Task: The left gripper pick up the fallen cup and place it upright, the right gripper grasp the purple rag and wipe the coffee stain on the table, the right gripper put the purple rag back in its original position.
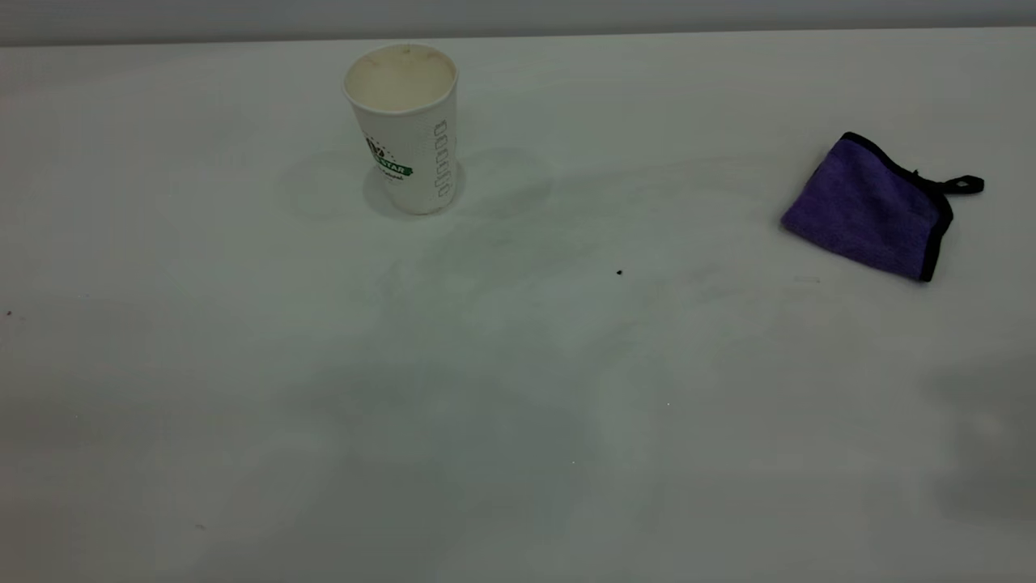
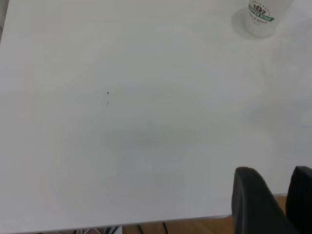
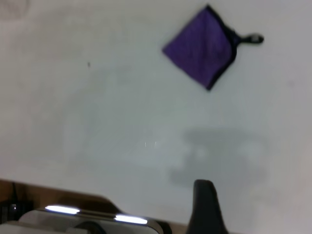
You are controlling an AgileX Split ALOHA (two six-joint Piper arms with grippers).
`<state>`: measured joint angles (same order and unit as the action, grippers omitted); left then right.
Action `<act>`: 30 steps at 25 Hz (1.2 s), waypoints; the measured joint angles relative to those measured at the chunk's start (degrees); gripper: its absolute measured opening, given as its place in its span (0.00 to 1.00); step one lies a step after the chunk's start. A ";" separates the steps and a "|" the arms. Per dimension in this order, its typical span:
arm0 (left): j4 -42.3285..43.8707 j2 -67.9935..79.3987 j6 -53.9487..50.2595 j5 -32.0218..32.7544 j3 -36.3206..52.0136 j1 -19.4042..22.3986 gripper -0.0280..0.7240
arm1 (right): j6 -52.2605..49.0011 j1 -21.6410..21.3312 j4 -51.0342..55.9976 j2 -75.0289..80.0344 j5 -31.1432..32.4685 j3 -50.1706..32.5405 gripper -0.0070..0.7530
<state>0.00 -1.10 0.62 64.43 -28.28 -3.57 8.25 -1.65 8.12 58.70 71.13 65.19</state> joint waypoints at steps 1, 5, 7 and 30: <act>0.00 0.00 0.00 0.00 0.00 0.00 0.35 | -0.15 0.00 -0.41 -2.85 0.00 -2.67 0.78; 0.00 0.00 0.00 0.00 0.00 0.00 0.35 | -0.38 0.00 -1.27 -13.14 0.00 -12.81 0.78; 0.00 0.00 0.00 0.00 0.00 0.00 0.35 | -0.38 0.00 -1.36 -18.22 0.00 -17.58 0.78; 0.00 0.00 0.00 0.06 0.00 0.00 0.35 | -0.78 0.00 -1.76 -48.01 -5.86 -38.28 0.78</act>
<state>0.00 -1.10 0.62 64.49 -28.28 -3.57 7.47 -1.65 6.36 10.69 65.27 26.91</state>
